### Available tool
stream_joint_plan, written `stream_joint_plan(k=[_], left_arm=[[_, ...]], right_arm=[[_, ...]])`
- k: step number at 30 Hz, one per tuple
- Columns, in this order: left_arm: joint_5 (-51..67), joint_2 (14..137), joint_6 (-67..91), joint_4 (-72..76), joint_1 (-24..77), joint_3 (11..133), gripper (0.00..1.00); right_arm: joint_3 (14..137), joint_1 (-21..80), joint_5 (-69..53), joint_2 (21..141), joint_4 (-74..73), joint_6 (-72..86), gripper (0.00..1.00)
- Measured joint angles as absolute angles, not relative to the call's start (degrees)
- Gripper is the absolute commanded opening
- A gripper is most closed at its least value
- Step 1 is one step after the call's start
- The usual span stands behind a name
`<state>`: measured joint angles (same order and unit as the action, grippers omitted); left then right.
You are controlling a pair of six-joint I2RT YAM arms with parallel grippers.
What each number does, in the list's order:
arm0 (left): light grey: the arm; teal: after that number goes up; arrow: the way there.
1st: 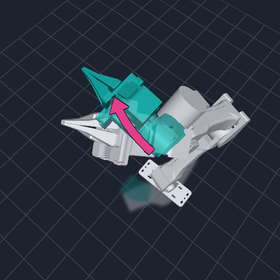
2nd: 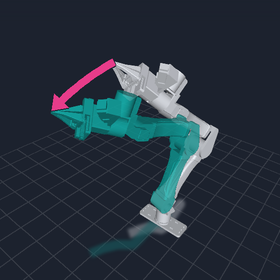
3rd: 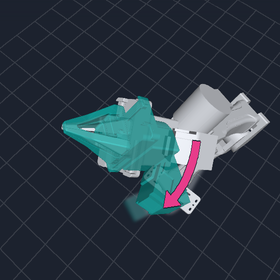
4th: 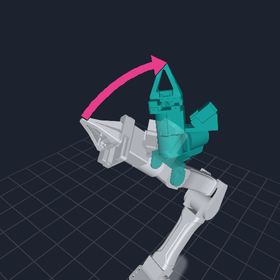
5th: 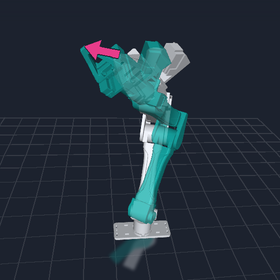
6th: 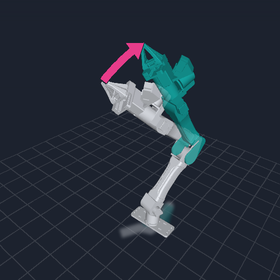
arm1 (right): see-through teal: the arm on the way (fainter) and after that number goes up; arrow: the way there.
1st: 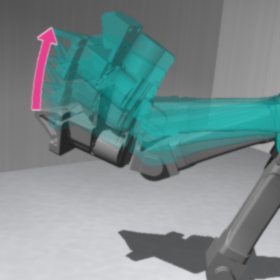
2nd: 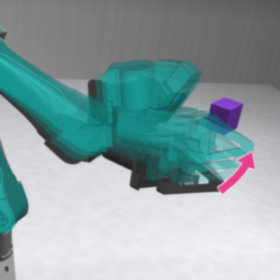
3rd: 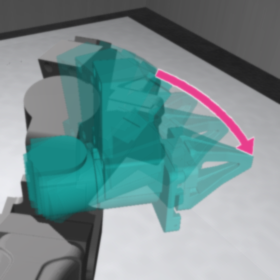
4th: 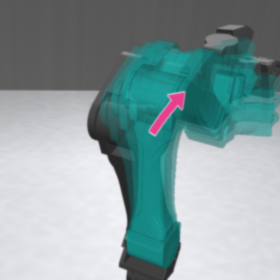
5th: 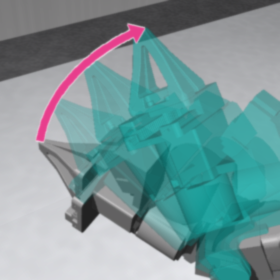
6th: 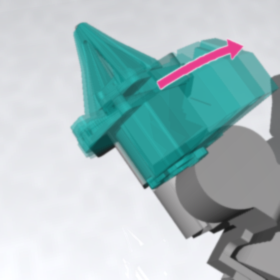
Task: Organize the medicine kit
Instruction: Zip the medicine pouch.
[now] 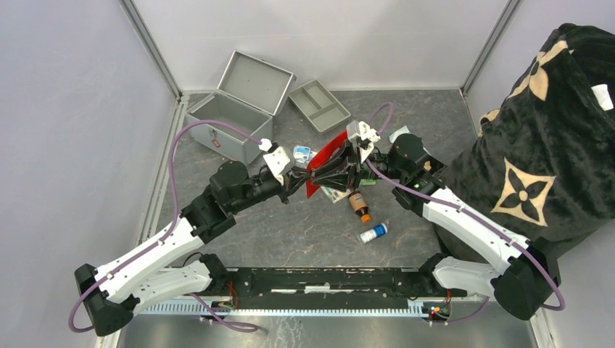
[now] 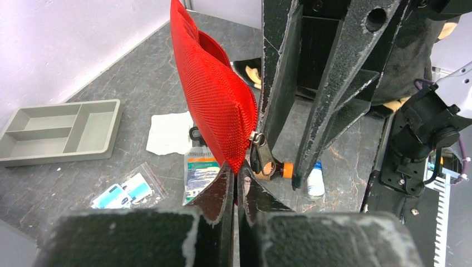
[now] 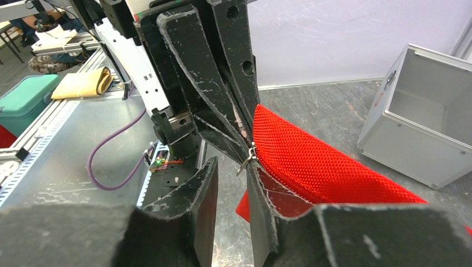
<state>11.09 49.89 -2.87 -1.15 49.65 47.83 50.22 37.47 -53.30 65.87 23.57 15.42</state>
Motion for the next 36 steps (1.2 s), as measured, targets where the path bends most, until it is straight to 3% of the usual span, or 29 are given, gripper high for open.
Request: stream_joint_plan(k=[9, 12, 18, 27, 36], left_arm=[[10.8, 49.9, -2.9, -1.1, 49.6, 47.8, 0.02], [10.8, 49.9, -2.9, -1.1, 49.6, 47.8, 0.02], [10.6, 49.9, -2.9, -1.1, 49.6, 47.8, 0.02], [9.4, 49.9, -2.9, -2.3, 49.6, 47.8, 0.02], [9.7, 49.9, -2.9, -2.7, 49.5, 47.8, 0.02]], right_arm=[[50.0, 37.6, -48.4, 65.9, 24.5, 17.4, 0.29], [50.0, 37.6, -47.3, 66.0, 24.6, 18.0, 0.23], [49.7, 37.7, -46.2, 66.2, 25.3, 19.6, 0.00], [50.6, 37.9, -44.4, 66.3, 20.8, 15.7, 0.00], [54.6, 38.1, -32.8, 66.3, 7.0, 6.9, 0.00]])
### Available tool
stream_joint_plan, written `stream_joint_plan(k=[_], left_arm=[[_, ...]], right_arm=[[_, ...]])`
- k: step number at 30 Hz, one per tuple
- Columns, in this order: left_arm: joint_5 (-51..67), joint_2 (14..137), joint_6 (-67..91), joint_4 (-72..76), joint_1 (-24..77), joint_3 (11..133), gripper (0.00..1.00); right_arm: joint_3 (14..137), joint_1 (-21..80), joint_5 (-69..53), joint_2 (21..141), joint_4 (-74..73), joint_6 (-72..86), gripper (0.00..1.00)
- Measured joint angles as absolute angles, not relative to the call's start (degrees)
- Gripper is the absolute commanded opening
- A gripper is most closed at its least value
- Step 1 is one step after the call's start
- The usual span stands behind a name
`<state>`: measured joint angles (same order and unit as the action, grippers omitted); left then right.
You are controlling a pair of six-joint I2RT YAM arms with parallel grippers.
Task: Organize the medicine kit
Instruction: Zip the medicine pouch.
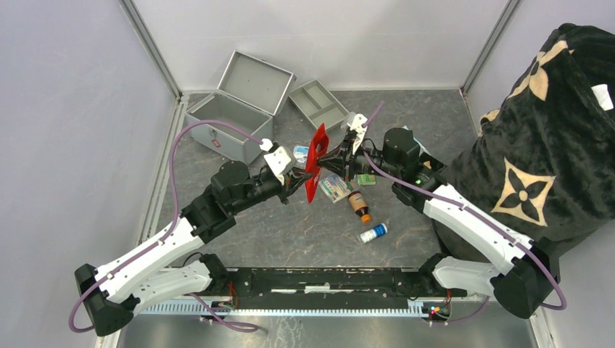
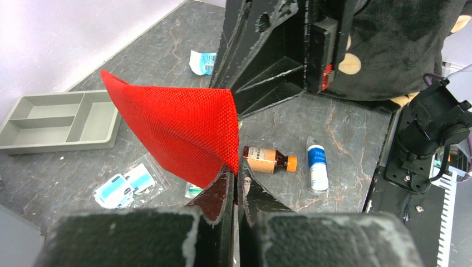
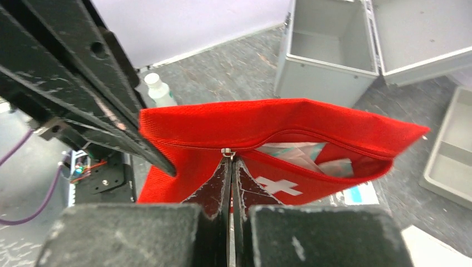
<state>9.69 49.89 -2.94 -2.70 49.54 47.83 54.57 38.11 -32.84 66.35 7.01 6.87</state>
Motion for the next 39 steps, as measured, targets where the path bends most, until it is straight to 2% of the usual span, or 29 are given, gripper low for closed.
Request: stream_joint_plan(k=[24, 39], left_arm=[[11.7, 47.4, -5.9, -8.5, 49.6, 49.1, 0.02], [16.6, 44.6, -8.5, -17.9, 49.6, 51.8, 0.02]], right_arm=[[59.9, 37.0, -10.1, 70.6, -8.2, 2.2, 0.00], [59.9, 36.6, -6.4, 70.0, -10.2, -1.2, 0.00]])
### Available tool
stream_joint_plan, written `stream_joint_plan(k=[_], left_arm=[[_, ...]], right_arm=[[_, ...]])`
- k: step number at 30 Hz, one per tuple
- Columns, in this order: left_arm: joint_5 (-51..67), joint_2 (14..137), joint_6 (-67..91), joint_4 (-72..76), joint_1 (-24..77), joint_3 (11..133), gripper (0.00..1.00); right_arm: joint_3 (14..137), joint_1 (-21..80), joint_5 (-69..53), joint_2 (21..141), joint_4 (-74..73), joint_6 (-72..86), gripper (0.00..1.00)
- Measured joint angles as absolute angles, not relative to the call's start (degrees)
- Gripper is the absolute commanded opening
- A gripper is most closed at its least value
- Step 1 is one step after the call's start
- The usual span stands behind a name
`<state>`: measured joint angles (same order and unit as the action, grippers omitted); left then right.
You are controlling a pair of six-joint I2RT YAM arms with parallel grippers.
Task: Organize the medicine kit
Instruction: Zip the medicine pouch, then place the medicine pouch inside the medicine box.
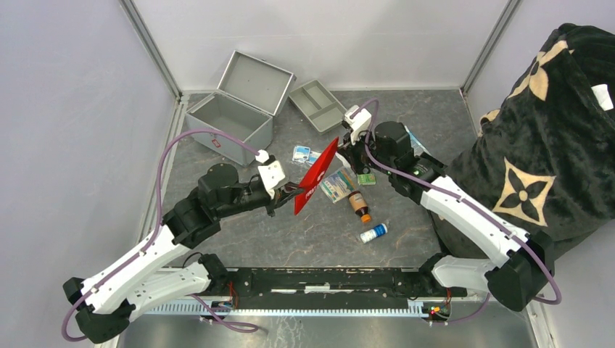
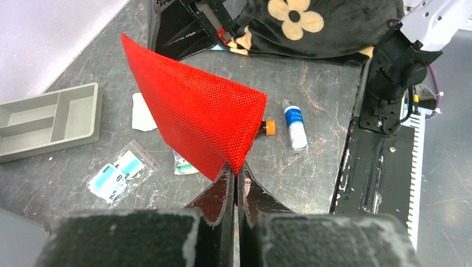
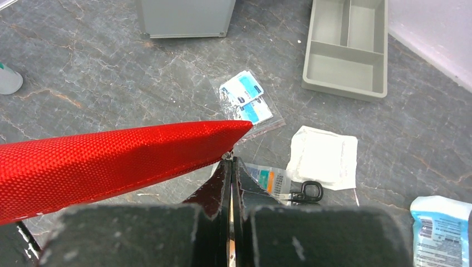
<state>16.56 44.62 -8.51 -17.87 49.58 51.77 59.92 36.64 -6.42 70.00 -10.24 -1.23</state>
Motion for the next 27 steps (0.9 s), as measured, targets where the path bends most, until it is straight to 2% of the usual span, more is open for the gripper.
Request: stream_joint_plan(k=[2, 8, 13, 21, 27], left_arm=[[17.5, 44.7, -9.0, -18.4, 49.6, 52.1, 0.02], [18.0, 45.0, -9.5, -19.4, 49.6, 53.2, 0.02], [8.8, 46.0, -7.7, -19.6, 49.6, 53.9, 0.02], [-11.0, 51.9, 0.1, -19.3, 49.6, 56.1, 0.02], [-24.7, 58.9, 5.6, -19.1, 47.2, 62.3, 0.02]], right_arm=[[59.9, 36.6, -6.8, 69.5, -10.3, -2.1, 0.00], [59.1, 36.5, -6.9, 67.0, -10.0, -5.0, 0.36], [55.8, 35.9, -3.9, 63.0, -9.7, -6.9, 0.50], [51.9, 35.9, 2.3, 56.9, -8.4, -5.7, 0.53], [48.9, 35.9, 3.5, 56.0, -7.4, -2.7, 0.54]])
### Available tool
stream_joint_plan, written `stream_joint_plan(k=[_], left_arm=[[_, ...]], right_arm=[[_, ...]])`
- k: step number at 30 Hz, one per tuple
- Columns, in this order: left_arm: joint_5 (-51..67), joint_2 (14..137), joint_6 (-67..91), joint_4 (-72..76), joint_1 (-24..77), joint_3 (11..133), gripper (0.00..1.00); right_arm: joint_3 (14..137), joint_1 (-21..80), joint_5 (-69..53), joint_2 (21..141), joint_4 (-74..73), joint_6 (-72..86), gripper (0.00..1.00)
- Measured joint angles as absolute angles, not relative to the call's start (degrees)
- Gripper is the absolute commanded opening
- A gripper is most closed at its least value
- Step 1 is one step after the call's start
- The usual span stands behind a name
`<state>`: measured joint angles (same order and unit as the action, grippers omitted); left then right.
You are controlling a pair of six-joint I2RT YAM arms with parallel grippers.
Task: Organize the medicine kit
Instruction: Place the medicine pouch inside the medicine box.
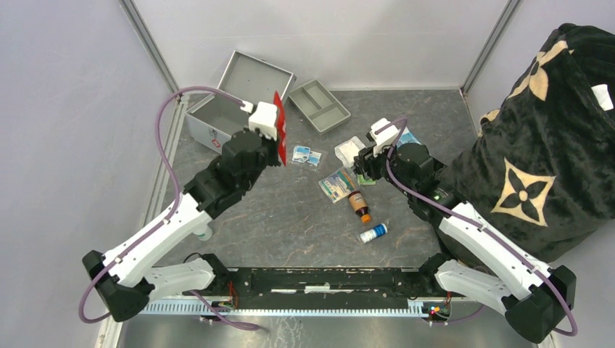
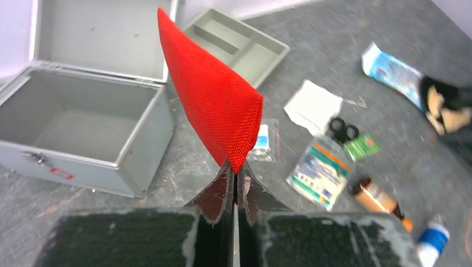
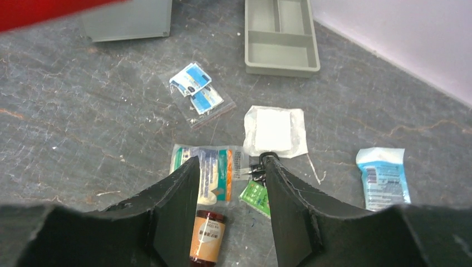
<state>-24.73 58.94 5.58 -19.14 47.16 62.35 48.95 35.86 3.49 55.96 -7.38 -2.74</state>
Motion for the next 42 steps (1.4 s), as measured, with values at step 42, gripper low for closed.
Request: stream_joint_plan(k=[42], left_arm=[[-37.5, 95.0, 43.0, 5.0, 13.5, 77.0, 0.02]], right_arm=[[41.3, 35.9, 0.7, 48.6, -8.9, 4.3, 0.55]])
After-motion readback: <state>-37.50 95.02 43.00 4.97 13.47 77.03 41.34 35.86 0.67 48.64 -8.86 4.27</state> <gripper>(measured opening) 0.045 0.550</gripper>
